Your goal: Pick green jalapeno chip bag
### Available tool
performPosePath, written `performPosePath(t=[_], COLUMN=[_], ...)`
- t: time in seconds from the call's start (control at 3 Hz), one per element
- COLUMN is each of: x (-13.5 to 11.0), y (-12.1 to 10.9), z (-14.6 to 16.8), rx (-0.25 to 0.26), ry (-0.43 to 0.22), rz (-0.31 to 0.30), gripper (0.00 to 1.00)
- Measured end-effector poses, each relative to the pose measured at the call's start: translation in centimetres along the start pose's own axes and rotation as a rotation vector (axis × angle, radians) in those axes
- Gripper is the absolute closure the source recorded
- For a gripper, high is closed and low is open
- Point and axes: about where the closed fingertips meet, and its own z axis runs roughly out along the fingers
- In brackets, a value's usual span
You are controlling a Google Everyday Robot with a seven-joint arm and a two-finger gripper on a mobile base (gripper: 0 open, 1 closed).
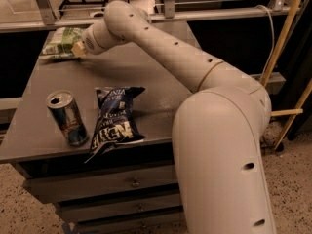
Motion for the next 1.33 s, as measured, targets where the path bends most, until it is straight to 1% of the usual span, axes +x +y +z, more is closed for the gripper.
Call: performPosePath(t=[0.33, 0.67, 1.0, 1.33], x=[-2.5, -7.4, -11.0, -13.1], y=[1.3, 2.4, 3.0, 3.0], z=[-0.3, -2.3, -4.6, -7.6], rx=[-0.047, -0.054, -0.039, -0.005], ry=[-0.034, -0.045, -0.046, -0.071], rz=[-0.025, -0.093, -0.137, -0.147], gripper=[1.0, 1.0, 1.0, 1.0])
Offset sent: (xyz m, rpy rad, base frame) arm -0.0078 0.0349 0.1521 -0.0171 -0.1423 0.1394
